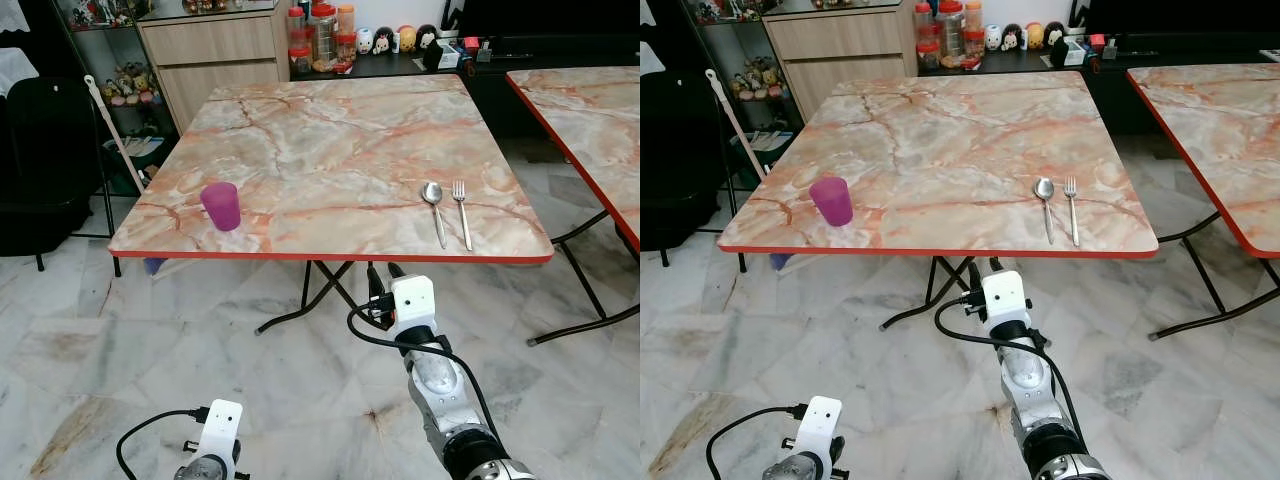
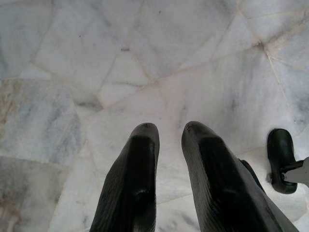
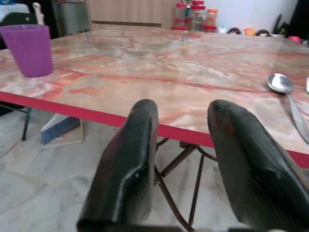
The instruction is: Setting the table
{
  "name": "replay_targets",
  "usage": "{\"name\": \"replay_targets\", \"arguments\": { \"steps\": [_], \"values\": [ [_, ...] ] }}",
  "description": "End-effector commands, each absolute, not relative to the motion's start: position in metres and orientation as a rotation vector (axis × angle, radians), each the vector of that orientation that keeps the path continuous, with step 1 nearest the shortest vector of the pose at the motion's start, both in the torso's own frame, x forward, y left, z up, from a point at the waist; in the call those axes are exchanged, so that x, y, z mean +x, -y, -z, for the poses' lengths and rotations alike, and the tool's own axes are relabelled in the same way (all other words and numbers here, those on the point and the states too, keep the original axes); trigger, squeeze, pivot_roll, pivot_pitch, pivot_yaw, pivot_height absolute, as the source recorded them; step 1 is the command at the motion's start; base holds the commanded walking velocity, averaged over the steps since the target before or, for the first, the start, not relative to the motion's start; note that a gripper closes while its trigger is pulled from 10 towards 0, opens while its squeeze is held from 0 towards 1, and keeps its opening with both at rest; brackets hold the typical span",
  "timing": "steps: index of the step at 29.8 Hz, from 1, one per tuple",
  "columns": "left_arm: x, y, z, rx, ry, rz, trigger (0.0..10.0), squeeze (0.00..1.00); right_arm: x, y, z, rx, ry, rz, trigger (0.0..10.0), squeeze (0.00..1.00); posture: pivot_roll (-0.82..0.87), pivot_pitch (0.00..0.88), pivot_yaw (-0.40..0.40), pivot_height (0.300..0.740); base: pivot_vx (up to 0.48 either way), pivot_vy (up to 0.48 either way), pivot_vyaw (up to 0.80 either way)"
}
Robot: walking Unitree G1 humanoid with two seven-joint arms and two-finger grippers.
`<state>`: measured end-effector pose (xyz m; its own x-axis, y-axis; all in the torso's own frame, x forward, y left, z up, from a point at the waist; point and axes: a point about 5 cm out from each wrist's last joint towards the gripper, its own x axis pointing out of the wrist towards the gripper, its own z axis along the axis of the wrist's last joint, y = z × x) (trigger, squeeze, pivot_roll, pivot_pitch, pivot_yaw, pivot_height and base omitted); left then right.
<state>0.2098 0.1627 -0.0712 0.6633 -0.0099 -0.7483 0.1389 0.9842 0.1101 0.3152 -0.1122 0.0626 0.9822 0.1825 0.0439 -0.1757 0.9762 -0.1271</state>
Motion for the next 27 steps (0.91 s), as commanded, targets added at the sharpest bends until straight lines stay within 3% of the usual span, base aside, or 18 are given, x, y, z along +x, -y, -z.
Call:
{"name": "replay_targets", "arguments": {
  "steps": [1, 6, 11, 27],
  "values": [
    [0.212, -0.162, 0.070, 0.162, -0.837, 0.092, 10.0, 0.00, 0.321, 0.111, -0.067, -0.130, 0.051, -0.158, 10.0, 0.00, -0.07, 0.000, 0.069, 0.740, 0.000, 0.000, 0.00],
    [0.212, -0.163, 0.070, 0.162, -0.836, 0.091, 10.0, 0.00, 0.323, 0.113, -0.067, -0.124, 0.037, -0.138, 10.0, 0.00, -0.07, 0.000, 0.069, 0.740, 0.000, 0.000, 0.00],
    [0.211, -0.162, 0.070, 0.167, -0.840, 0.102, 10.0, 0.00, 0.332, 0.119, -0.075, -0.005, 0.026, -0.075, 10.0, 0.00, -0.07, 0.000, 0.076, 0.740, 0.316, 0.000, -0.36],
    [0.211, -0.160, 0.071, 0.163, -0.840, 0.105, 10.0, 0.00, 0.336, 0.117, -0.082, 0.011, 0.054, -0.081, 10.0, 0.00, -0.07, 0.000, 0.070, 0.740, 0.334, 0.000, -0.20]
  ]
}}
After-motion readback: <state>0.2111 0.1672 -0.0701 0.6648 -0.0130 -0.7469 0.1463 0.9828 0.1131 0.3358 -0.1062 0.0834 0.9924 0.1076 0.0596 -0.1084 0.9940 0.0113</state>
